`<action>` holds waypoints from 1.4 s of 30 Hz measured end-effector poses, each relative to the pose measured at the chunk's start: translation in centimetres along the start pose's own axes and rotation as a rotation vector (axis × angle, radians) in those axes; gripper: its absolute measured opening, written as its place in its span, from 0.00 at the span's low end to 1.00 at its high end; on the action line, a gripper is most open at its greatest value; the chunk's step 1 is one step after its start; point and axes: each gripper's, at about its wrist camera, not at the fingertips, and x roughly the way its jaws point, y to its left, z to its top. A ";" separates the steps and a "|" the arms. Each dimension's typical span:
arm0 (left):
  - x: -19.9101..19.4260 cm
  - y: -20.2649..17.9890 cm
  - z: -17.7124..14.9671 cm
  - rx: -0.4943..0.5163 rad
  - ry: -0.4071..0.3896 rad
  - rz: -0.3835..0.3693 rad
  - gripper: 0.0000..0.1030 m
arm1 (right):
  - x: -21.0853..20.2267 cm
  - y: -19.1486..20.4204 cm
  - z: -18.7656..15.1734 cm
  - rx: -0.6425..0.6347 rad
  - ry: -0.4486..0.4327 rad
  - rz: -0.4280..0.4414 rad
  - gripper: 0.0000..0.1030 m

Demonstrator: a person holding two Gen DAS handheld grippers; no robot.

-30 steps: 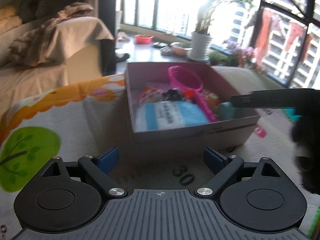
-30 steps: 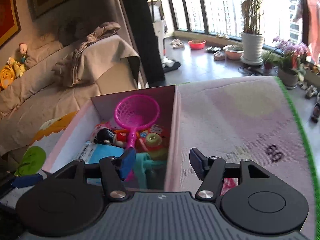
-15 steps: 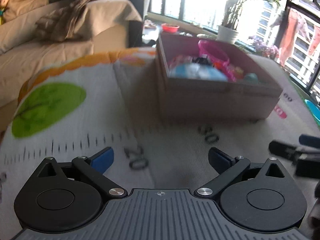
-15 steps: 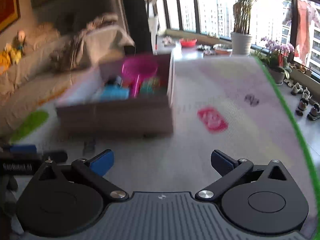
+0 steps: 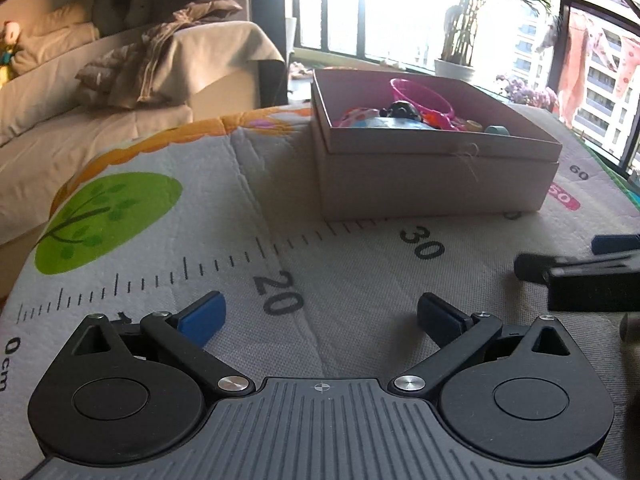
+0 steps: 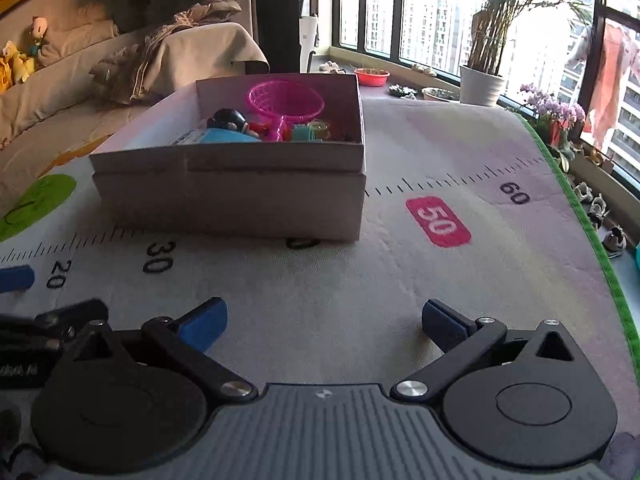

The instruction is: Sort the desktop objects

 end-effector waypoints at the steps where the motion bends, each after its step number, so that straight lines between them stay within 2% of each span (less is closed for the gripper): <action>1: 0.0 -0.1 0.0 0.000 -0.001 0.001 1.00 | 0.2 0.0 -0.1 -0.001 -0.023 -0.002 1.00; 35: -0.2 -0.1 -0.2 -0.007 -0.002 -0.006 1.00 | 0.2 0.1 -0.3 0.015 -0.042 -0.016 1.00; 42: -0.8 -0.4 -0.8 0.045 -0.004 -0.065 1.00 | -1.2 0.4 -1.6 0.072 -0.043 -0.090 1.00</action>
